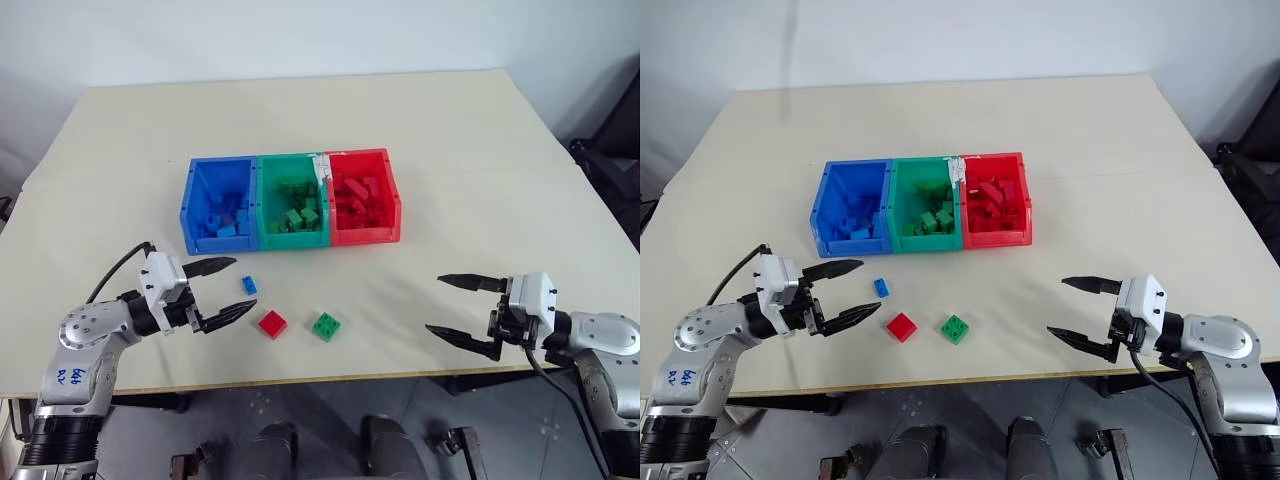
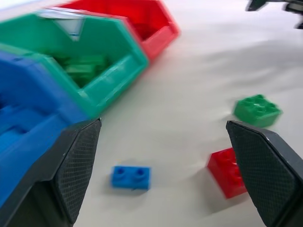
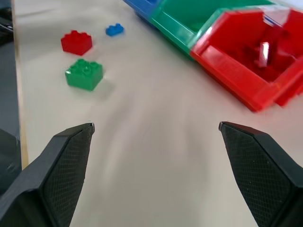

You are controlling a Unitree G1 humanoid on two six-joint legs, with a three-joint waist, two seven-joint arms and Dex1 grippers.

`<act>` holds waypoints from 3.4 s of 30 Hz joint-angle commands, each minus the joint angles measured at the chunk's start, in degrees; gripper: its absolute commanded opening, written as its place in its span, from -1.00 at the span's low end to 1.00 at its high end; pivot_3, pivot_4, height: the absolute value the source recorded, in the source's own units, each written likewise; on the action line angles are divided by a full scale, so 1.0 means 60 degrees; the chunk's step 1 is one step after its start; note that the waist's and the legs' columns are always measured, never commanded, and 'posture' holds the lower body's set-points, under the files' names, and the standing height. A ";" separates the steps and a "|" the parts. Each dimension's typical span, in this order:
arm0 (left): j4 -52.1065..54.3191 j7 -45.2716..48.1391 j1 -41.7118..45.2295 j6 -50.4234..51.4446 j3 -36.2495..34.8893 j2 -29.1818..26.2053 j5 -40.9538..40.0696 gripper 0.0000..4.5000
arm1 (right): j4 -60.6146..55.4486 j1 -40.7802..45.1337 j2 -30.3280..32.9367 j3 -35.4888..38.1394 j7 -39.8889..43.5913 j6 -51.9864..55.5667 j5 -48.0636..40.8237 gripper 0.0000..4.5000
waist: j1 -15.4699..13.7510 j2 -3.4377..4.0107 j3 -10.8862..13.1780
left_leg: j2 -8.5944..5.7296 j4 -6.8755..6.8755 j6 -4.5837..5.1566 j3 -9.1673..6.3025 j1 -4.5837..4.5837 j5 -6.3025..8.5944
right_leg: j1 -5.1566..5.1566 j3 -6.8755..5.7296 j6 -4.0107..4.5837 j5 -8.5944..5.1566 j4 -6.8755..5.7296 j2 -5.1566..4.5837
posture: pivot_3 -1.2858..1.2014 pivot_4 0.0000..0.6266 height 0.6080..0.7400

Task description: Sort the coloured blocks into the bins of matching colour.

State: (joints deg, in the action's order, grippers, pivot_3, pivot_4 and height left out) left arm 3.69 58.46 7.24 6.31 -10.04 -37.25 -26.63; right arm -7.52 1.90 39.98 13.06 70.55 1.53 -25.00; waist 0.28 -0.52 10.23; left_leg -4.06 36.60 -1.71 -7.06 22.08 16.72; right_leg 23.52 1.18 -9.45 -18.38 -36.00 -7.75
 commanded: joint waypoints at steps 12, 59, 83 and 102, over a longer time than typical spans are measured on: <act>0.0661 0.0588 -0.1612 -0.0577 -0.0837 -0.0527 -0.0144 1.00 | -0.3392 0.2034 -0.0119 -0.3685 -0.2494 0.5188 0.0041 0.96 | -0.0026 0.0000 0.0000 | 0.0047 0.0059 0.0004 -0.0019 0.0015 0.0034 | -0.0003 0.0002 0.0003 0.0003 0.0004 0.0012 | 0.03 -0.52 1.00; 0.3098 -0.2469 -0.4603 -0.0022 -0.2903 0.1200 -0.0967 1.00 | 0.5160 0.9087 -0.4466 -0.4000 -0.4480 0.1628 0.2838 0.81 | 0.0247 -0.0004 -0.0001 | 0.0044 0.0057 -0.0010 -0.0007 0.0020 0.0052 | 0.0019 0.0007 0.0021 0.0006 0.0000 0.0040 | 0.03 -0.52 1.00; 0.1292 0.0408 -0.2824 0.0342 -0.1982 -0.1362 -0.0706 1.00 | 0.1067 0.2019 -0.0161 -0.1221 0.1386 -0.1176 -0.0641 0.97 | 0.0190 0.0010 0.0008 | 0.0099 0.0072 0.0010 0.0023 0.0009 0.0075 | -0.0008 0.0009 0.0018 0.0008 0.0018 0.0041 | 0.03 -0.52 1.00; 0.5236 -0.4668 -0.1175 0.6806 0.2445 -0.0643 0.1064 1.00 | -0.0998 0.0897 0.0237 -0.0853 0.0829 -0.0046 -0.1291 0.97 | -0.0149 0.0013 0.0007 | 0.0089 0.0093 0.0018 0.0064 -0.0005 0.0079 | -0.0012 0.0079 -0.0002 0.0018 0.0009 0.0056 | 0.03 -0.52 1.00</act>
State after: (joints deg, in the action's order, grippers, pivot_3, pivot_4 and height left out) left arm 35.40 31.57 0.07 45.82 4.12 -41.06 -21.71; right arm -11.29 7.76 40.79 6.79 76.16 0.78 -31.06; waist -0.62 -0.44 10.27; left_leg -3.54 37.18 -1.61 -6.68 22.05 17.19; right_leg 23.44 1.65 -9.46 -18.27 -35.94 -7.40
